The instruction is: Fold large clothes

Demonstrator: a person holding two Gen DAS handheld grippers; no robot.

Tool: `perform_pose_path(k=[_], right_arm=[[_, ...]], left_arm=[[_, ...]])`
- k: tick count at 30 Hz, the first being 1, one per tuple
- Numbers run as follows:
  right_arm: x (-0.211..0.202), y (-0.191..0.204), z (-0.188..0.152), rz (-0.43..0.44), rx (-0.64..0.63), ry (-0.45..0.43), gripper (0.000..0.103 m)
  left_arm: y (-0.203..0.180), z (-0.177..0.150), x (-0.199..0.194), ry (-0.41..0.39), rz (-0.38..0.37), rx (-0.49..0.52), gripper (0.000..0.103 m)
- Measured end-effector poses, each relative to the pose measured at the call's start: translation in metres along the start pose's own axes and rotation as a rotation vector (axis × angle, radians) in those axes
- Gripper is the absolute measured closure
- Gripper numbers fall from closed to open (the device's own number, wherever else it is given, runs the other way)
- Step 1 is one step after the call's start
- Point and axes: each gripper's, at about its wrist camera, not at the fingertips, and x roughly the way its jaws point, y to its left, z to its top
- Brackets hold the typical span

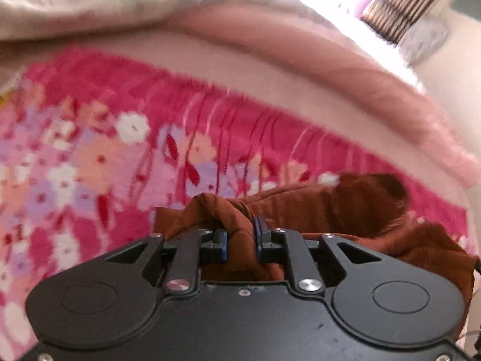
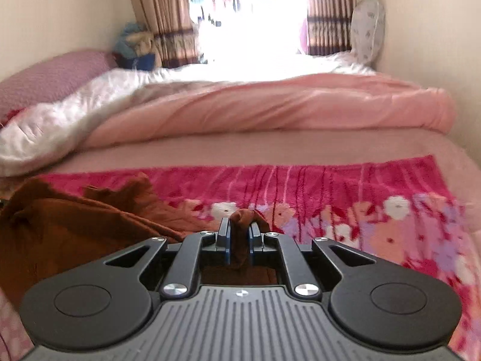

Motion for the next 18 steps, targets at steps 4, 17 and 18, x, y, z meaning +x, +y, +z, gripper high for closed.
perform_pose_path(k=[4,17,18], right_arm=[[0.069,-0.008,-0.009,-0.019,0.037,0.08,0.092],[0.055,-0.038,-0.009,0.034,0.166,-0.012,0.064],[0.051,-0.037,-0.006,0.031,0.158,-0.023,0.064]], left_arm=[[0.007,0.01,0.046,0.075,-0.003,-0.025,0.083],[0.029,0.03,-0.061,-0.187,-0.149,-0.105,0.047],[0.019,0.024,-0.068,-0.182,-0.155,-0.067,0.047]])
